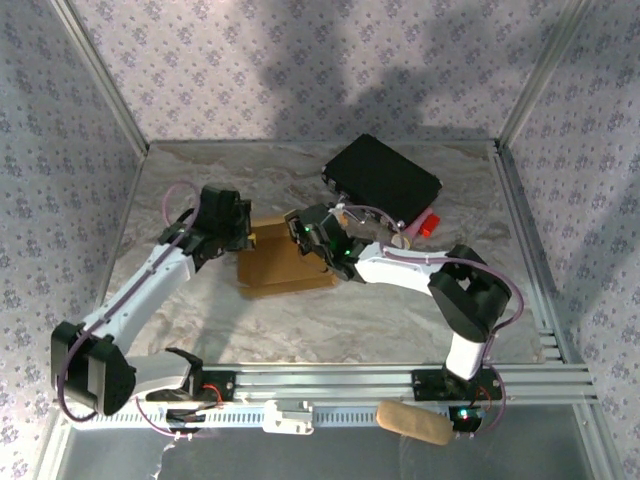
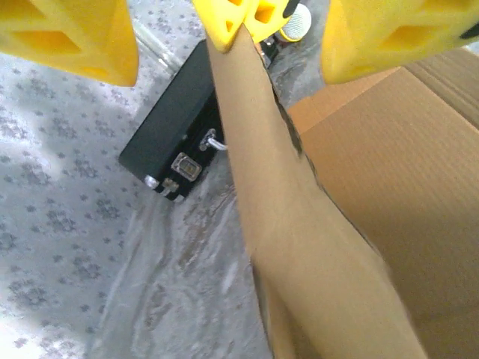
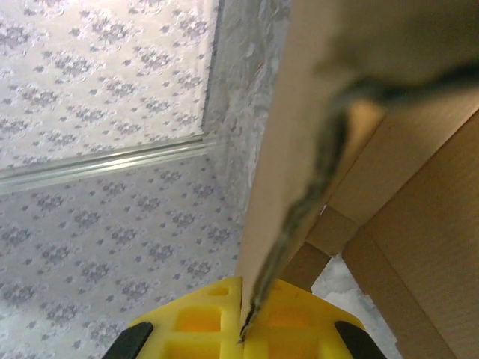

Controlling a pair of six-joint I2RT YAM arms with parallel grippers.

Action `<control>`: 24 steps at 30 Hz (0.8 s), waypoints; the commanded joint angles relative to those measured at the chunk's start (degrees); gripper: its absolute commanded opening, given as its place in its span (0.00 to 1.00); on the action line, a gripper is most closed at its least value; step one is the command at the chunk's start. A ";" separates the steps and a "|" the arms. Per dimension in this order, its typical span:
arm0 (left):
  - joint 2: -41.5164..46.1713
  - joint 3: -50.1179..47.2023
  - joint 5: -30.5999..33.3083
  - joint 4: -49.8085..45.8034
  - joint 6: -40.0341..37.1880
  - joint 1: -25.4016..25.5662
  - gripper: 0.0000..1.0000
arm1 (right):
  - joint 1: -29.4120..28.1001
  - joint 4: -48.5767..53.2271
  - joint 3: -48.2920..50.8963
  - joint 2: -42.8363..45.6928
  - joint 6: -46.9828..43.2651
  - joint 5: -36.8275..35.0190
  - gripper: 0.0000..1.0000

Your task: Fold the paper box

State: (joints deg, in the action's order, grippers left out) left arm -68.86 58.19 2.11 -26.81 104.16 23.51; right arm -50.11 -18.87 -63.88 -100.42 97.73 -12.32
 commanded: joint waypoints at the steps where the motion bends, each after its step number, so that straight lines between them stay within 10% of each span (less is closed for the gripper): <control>1: 4.82 6.53 0.37 -3.84 -28.17 -2.15 0.72 | 2.13 11.05 -0.14 6.76 -0.67 0.64 0.00; 7: 6.71 9.71 -2.81 -6.50 -56.32 -1.97 0.59 | 4.02 26.78 -3.40 13.82 -2.42 4.49 0.00; 11: 2.61 10.58 -13.84 -4.78 -50.81 -0.95 0.61 | 5.34 29.04 -3.93 16.14 -2.47 5.66 0.00; 24: 1.76 4.00 -10.96 -2.51 -41.30 3.94 0.67 | 10.20 25.40 -3.19 15.58 -2.81 14.68 0.00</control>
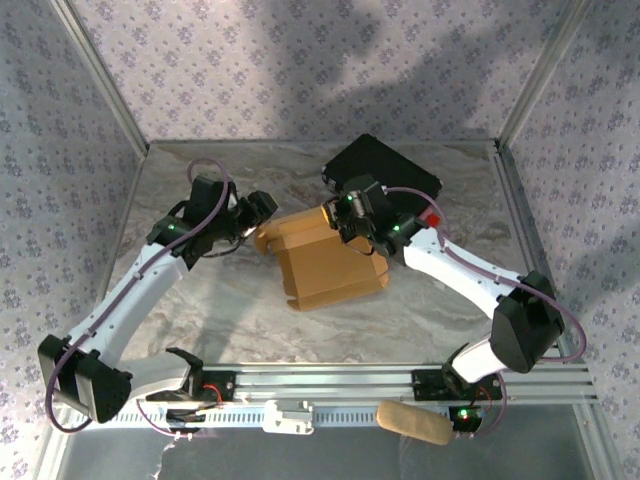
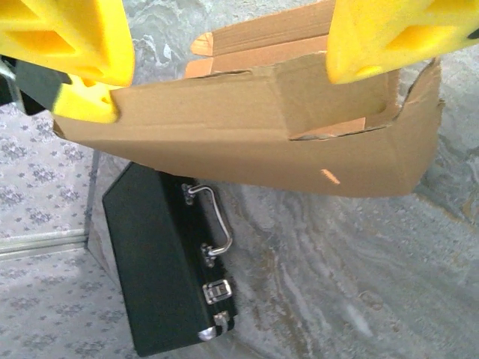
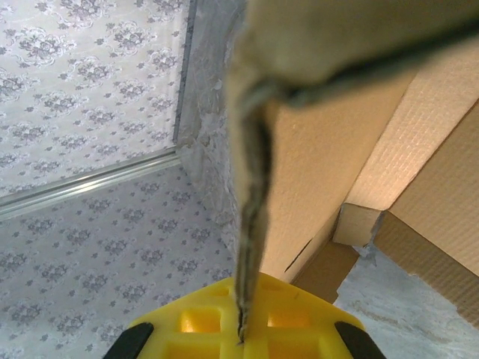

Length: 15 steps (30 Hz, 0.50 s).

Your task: Fold the paper box

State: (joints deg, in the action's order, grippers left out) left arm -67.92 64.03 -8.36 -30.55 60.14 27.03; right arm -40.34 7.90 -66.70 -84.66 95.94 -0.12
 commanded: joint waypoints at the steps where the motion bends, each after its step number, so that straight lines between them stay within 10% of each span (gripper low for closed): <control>1: 0.64 -2.44 -0.75 2.26 3.47 0.48 0.67 | 0.52 -1.61 -0.39 -0.35 -1.02 2.82 0.00; 15: -3.77 -4.75 -3.21 10.80 9.01 1.53 0.60 | 0.45 -4.23 0.75 -0.96 0.00 4.22 0.00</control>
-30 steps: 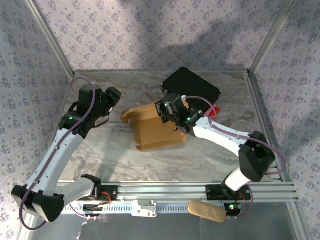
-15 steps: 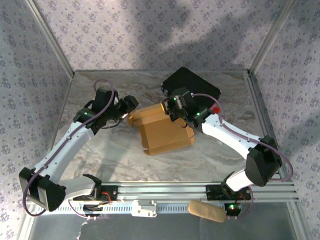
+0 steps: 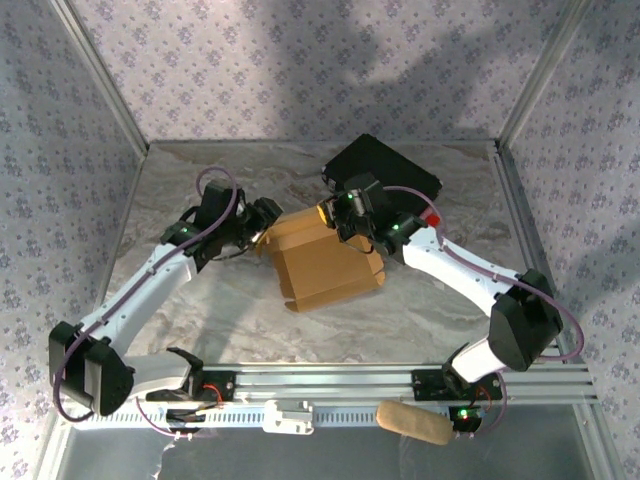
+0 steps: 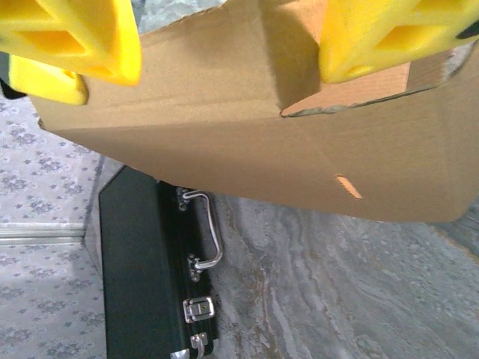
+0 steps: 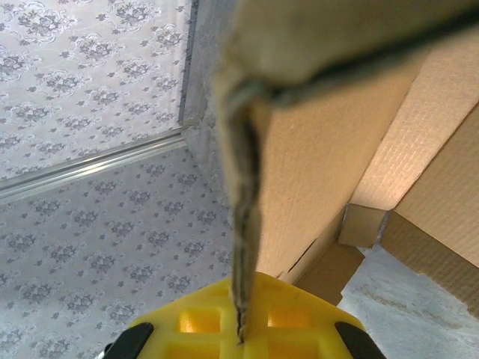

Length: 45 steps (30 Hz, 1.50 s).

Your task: Fold the paper box

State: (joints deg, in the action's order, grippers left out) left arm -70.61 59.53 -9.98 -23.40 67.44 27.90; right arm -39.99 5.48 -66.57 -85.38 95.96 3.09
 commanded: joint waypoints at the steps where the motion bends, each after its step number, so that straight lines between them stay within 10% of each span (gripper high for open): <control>1: -1.47 -0.21 -1.68 3.80 1.83 0.88 0.59 | 0.18 -1.78 0.81 -0.25 0.05 1.11 0.00; 12: 1.20 -3.99 2.83 3.19 6.73 1.25 0.05 | 0.52 -13.09 6.05 -0.38 -0.29 0.95 0.00; 18: 5.25 -11.95 5.48 9.25 20.42 1.30 0.00 | -4.48 -30.86 15.95 1.32 0.39 -8.53 0.54; 21: 7.50 -15.79 7.39 11.88 27.88 1.65 0.00 | -8.37 -36.88 19.05 1.46 0.78 -16.40 0.61; 37: 12.82 -22.23 11.16 14.92 38.45 2.11 0.00 | -11.45 -53.18 17.64 -14.02 8.71 -17.95 0.33; 45: 13.91 -22.56 9.37 15.62 36.03 0.41 0.07 | -10.19 -46.38 15.39 -13.24 8.45 -16.75 0.00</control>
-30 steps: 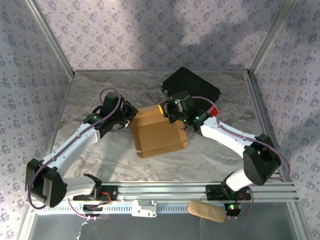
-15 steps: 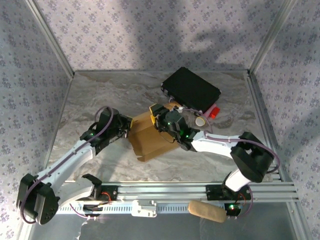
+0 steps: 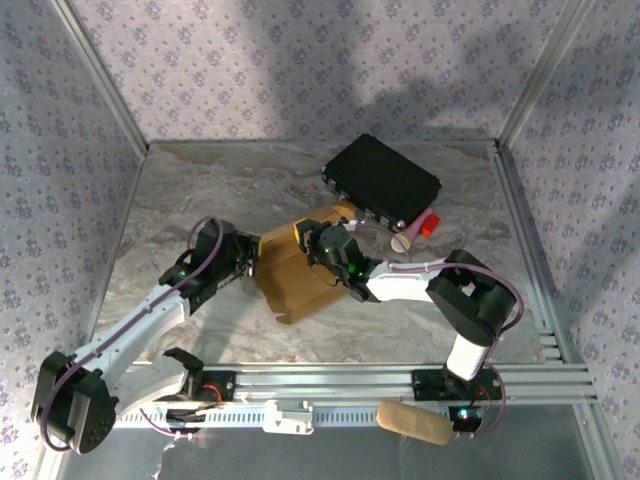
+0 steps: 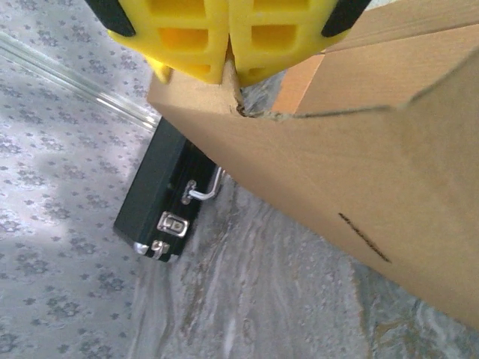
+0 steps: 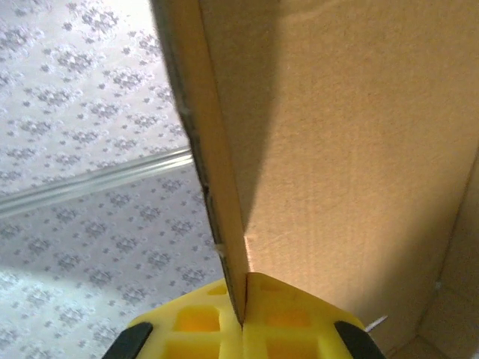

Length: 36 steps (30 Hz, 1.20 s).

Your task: Fold the paper box

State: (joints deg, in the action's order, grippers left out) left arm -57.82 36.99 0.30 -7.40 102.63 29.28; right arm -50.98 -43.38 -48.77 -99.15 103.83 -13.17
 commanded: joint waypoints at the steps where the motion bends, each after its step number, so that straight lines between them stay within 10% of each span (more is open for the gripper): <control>1: 1.34 -0.09 -1.87 -0.12 0.44 -1.55 0.07 | 1.18 3.34 -2.78 0.61 0.48 0.07 0.00; 10: -0.70 1.85 -8.08 0.45 -2.46 -3.73 0.00 | 2.03 4.31 -5.56 -0.75 -0.08 1.56 0.20; 21: -0.37 1.86 -7.22 0.32 -2.72 -3.94 0.00 | 1.74 5.54 -5.56 -1.29 0.74 0.84 0.07; 28: 2.17 12.78 -5.12 -17.59 -27.51 -9.15 0.61 | 1.76 18.37 -5.17 6.61 2.78 -0.65 0.00; 36: -2.27 3.18 -19.12 -6.27 -35.35 -21.87 0.56 | 3.03 38.39 -8.51 18.28 6.98 -2.04 0.00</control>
State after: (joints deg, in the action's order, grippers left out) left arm -56.27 45.10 -10.74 -17.56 71.96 9.39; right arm -48.64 -14.35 -54.85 -83.74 108.05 -12.95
